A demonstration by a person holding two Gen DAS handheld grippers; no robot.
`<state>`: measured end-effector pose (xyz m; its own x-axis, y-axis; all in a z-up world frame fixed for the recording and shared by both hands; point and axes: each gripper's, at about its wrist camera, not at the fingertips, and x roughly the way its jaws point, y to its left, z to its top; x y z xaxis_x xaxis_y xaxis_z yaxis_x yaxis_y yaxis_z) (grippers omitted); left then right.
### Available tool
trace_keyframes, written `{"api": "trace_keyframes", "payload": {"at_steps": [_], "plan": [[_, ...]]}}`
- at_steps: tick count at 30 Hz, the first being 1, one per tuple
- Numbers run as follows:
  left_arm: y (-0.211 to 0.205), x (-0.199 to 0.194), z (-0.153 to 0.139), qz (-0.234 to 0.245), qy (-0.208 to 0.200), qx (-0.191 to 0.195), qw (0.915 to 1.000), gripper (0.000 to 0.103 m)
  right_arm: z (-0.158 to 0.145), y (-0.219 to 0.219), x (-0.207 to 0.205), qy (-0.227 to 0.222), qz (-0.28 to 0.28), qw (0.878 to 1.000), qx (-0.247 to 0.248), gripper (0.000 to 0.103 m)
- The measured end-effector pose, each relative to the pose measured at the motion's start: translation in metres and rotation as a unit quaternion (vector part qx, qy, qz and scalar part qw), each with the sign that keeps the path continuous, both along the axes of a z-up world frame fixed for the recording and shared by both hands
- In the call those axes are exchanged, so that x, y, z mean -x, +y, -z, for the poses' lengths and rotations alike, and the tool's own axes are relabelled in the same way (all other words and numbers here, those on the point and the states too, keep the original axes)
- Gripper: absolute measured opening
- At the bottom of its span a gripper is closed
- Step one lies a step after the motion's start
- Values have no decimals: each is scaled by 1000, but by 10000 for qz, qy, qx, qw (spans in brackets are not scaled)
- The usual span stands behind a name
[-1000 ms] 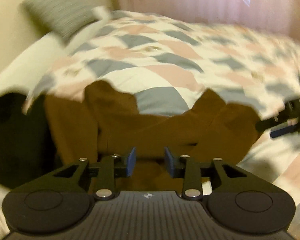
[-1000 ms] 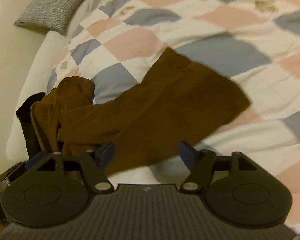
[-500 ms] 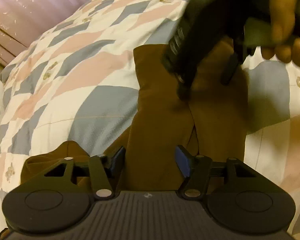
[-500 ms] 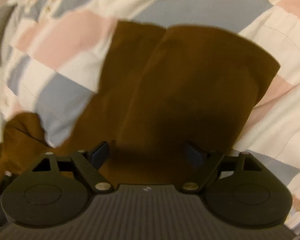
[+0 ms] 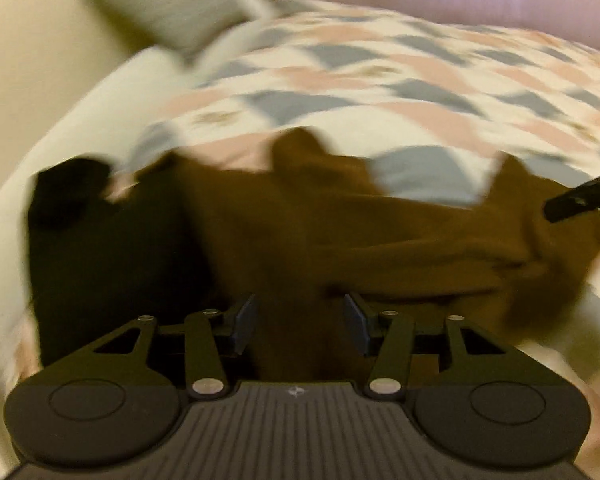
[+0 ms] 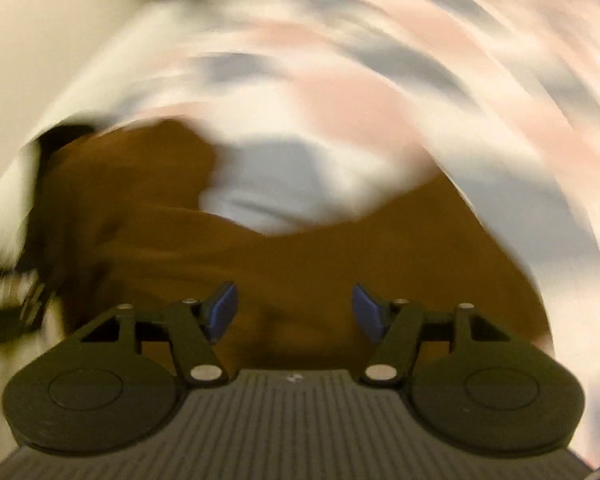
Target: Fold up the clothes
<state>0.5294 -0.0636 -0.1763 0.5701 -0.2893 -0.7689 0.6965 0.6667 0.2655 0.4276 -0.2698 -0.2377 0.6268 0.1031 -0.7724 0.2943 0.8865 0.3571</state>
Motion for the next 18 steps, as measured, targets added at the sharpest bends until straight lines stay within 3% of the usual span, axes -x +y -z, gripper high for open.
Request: {"api": "trace_keyframes", "payload": {"at_steps": [2, 4, 5, 6, 7, 8, 9, 14, 15, 17, 18], "plan": [[6, -14, 0, -346, -15, 165, 9993, 58, -18, 19, -24, -442, -1044, 9922, 525, 60], [6, -30, 4, -602, 140, 470, 9970, 56, -33, 38, -49, -815, -2015, 9709, 1010, 52], [5, -38, 7, -695, 256, 617, 9953, 48, -31, 48, -60, -836, -2334, 9616, 1177, 42], [4, -45, 11, -746, 377, 730, 9938, 26, -28, 58, -71, -824, -2606, 9524, 1349, 35], [3, -52, 15, -796, 498, 843, 9920, 15, -25, 66, -80, -815, -2850, 9430, 1516, 35], [3, -58, 18, -847, 594, 962, 9900, 5, -21, 73, -87, -812, -3045, 9342, 1673, 35], [5, -61, 19, -899, 642, 1096, 9878, 3, -18, 80, -93, -814, -3218, 9260, 1797, 36], [37, -55, 7, -1291, 532, 1655, 9763, 2, -6, 107, -112, -948, -3812, 9001, 1888, 35], [46, -52, 4, -1440, 508, 1735, 9729, 2, -4, 113, -115, -974, -3875, 8961, 1931, 33], [70, -47, 0, -1874, 504, 1851, 9634, 2, -1, 124, -122, -1000, -3823, 8910, 2236, 9], [82, -45, -1, -2108, 501, 1909, 9574, 2, -3, 123, -123, -1046, -3637, 8942, 2393, 8]]}}
